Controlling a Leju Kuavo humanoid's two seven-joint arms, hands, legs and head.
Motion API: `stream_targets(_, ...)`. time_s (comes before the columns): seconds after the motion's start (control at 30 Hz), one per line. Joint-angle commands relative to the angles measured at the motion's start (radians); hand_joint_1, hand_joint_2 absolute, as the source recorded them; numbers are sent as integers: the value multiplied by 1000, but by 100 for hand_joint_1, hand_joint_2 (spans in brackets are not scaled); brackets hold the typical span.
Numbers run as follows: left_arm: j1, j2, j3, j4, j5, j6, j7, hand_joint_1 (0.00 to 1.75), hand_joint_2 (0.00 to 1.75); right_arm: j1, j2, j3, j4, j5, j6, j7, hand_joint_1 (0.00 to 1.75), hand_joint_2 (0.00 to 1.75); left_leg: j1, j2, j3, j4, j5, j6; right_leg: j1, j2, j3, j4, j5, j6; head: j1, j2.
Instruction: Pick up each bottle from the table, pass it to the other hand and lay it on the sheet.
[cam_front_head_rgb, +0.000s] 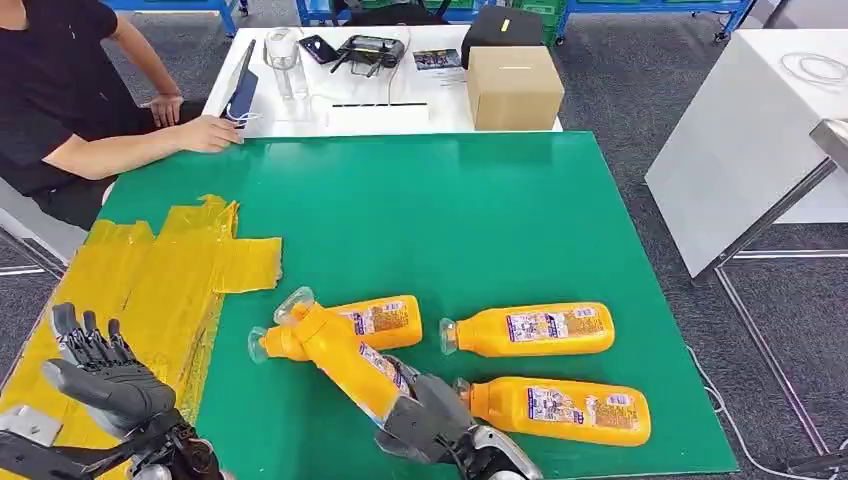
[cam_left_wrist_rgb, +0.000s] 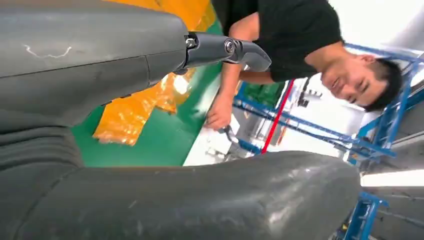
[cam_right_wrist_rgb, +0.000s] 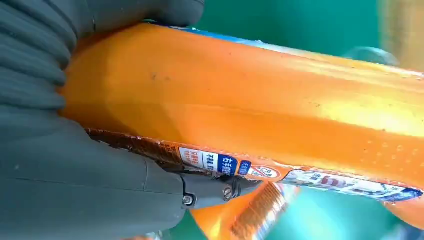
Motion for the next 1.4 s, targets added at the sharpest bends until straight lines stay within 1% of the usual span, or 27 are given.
stream_targets(0.03,-15,34,-28,39,22,-31,21,0,0,64,-18,-85,-115,-16,-20,-40,175,175,-1,-2,-1,-1,0,1,-1,-2,0,0,0,0,0,0)
stream_targets(0.37,-15,34,-28,39,22,-31,21,0,0,64,-18,-85,-115,-16,-20,-40,175,175,-1,-1,-2,-1,1,1,-1,-1,-2,0,0,0,0,0)
stream_targets(0.43,-16,53,-52,40,66,-100,64,0,0,76,-12,-101,-124,-24,-40,-73,175,175,-1,-1,-2,-1,0,0,-1,-1,-2,0,0,0,0,0)
stream_targets(0.47,-19,81,-85,47,106,-195,113,0,0,92,-12,-115,-152,-41,-64,-105,175,175,-1,-2,-2,-1,1,1,-1,-2,-2,0,0,0,0,0)
stream_targets(0.53,-21,102,-116,66,159,-320,188,0,0,113,-18,-136,-198,-68,-96,-145,175,175,-1,-3,-2,-1,1,1,-1,-2,-2,0,0,0,0,0)
stream_targets(0.57,-19,108,-123,68,165,-342,199,0,175,118,-19,-144,-211,-73,-106,-158,175,175,-2,-4,-3,-1,1,1,-1,-3,-3,0,0,0,0,0)
stream_targets(0.7,-7,145,-163,77,169,-432,241,0,175,136,-40,-174,-281,-79,-125,-178,175,175,-2,-2,-3,-1,1,1,-1,-2,-3,0,0,0,0,0)
stream_targets(0.8,-4,203,-221,73,182,-588,265,0,175,121,-34,-193,-271,-94,-89,-188,175,175,-2,-2,-3,-1,1,1,-1,-2,-3,0,0,0,0,0)
stream_targets(0.83,-12,230,-258,80,181,-654,282,0,175,102,-25,-189,-251,-94,-71,-195,175,175,-2,-2,-3,-1,1,1,-2,-2,-3,0,0,0,0,0)
stream_targets(0.9,-21,238,-282,96,186,-720,289,0,175,80,-9,-186,-224,-92,-54,-202,175,175,-2,-3,-3,-2,2,1,-1,-3,-3,-1,0,0,0,0)
stream_targets(1.0,-25,241,-296,105,166,-748,286,0,175,57,-2,-174,-213,-87,-41,-207,175,175,-1,0,-4,-2,1,1,-1,0,-4,-1,1,0,0,0)
stream_targets(1.2,-5,234,-268,88,141,-756,275,0,175,55,0,-168,-218,-84,-21,-197,175,175,-1,0,-3,-2,1,1,-1,0,-4,0,0,0,0,0)
stream_targets(1.3,-7,229,-271,91,152,-771,274,0,175,29,8,-158,-196,-84,-8,-189,175,175,-1,1,-3,-2,1,1,-1,0,-4,-1,0,0,0,0)
stream_targets(1.4,-12,231,-279,93,157,-790,275,0,175,-24,26,-135,-155,-75,8,-165,175,175,-1,2,-4,-1,1,1,-1,1,-4,0,1,0,0,0)
